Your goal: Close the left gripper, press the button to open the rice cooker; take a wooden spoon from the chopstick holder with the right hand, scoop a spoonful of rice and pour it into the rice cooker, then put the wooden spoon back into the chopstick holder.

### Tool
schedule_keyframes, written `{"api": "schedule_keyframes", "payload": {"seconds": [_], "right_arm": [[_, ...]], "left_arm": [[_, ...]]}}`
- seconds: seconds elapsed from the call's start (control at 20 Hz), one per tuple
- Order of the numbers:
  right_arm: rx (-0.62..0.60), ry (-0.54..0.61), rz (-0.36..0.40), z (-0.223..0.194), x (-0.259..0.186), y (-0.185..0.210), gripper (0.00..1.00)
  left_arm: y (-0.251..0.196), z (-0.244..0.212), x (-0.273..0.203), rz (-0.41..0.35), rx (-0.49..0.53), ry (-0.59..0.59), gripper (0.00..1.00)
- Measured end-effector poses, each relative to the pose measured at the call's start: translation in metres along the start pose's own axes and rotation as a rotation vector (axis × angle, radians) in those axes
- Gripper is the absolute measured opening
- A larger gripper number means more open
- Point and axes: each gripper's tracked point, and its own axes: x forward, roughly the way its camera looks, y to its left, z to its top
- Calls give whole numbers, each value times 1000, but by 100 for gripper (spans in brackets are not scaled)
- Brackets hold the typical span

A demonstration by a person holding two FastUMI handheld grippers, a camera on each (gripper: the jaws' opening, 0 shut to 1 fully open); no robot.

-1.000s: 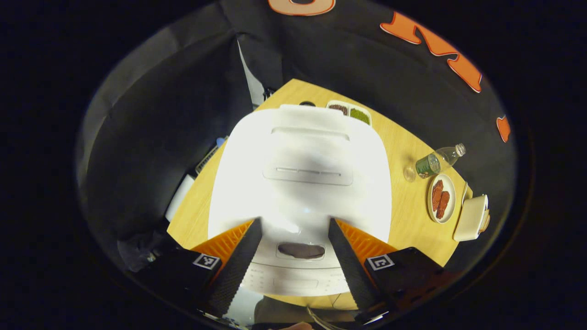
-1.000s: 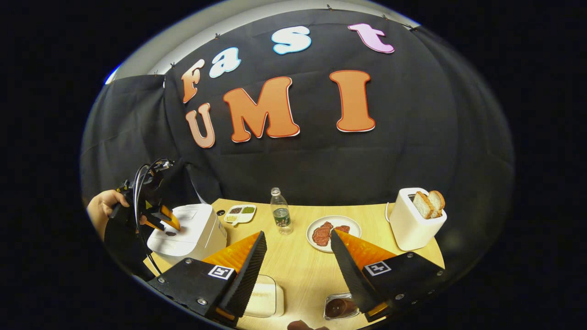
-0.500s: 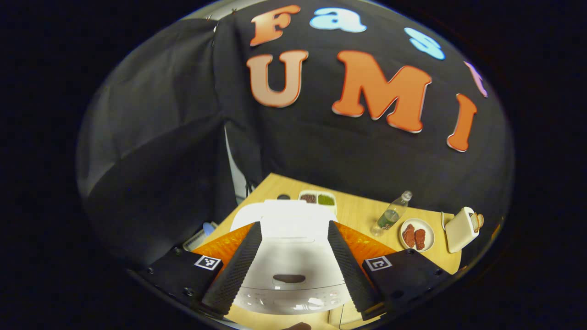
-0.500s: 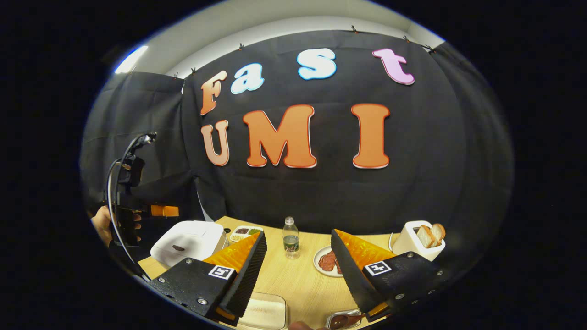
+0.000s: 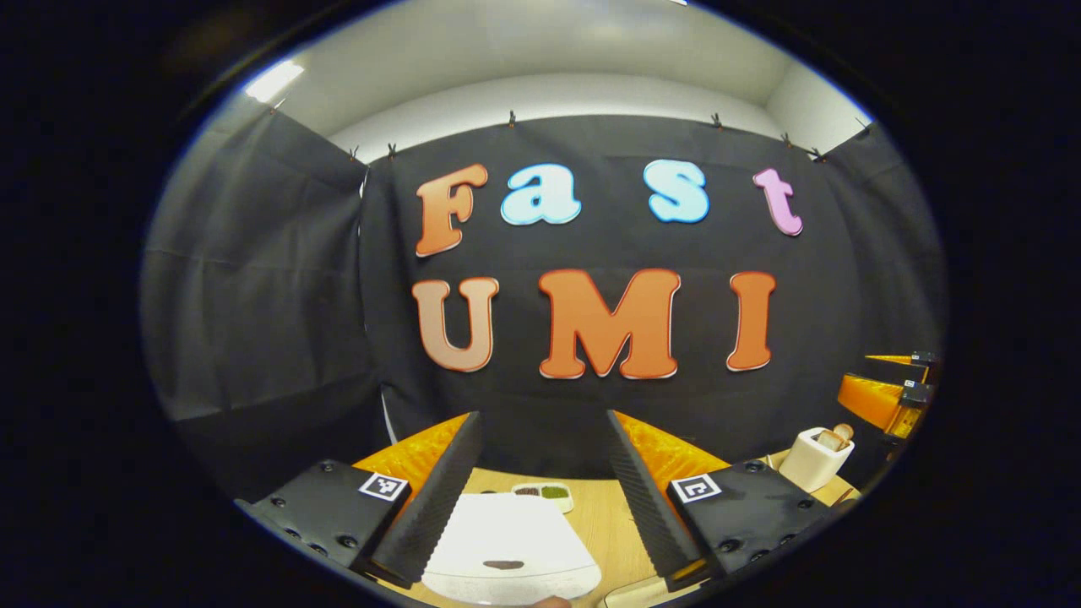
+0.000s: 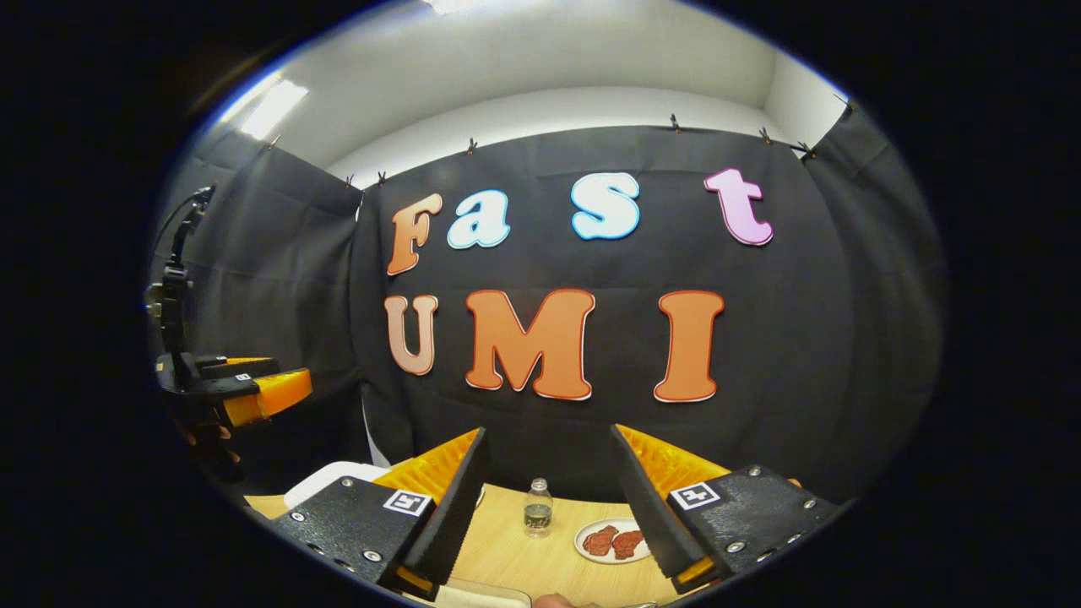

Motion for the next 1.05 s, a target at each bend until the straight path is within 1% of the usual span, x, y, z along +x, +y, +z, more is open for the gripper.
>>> {"api": "schedule_keyframes", "payload": {"seconds": [0.05,0.2,0.35,0.55,0.65,0.7,0.9,0.95,1.05], "right_arm": [[0,-14,-6,4,9,-1,87],[7,-45,-20,15,6,-1,88],[20,-62,-23,20,-1,-1,87],[4,-81,-31,22,-7,0,88],[-2,-87,-30,22,-6,2,88],[-1,-83,-31,21,-5,4,87],[-6,-84,-41,20,-6,1,88],[-3,-88,-43,20,-5,1,88],[13,-86,-40,18,-4,3,88]], "left_arm": [[-3,5,-6,-10,-7,-19,98],[-10,13,-22,-49,-41,-68,97],[-10,0,-34,-47,-52,-62,99],[-18,-13,-45,-46,-61,-29,98],[-15,-15,-45,-26,-39,-31,98],[-14,-16,-46,-13,-18,-38,99],[-19,-18,-46,-30,4,-33,99],[-11,-19,-46,-2,9,-33,99],[-18,-16,-49,-28,-29,-39,100]]}}
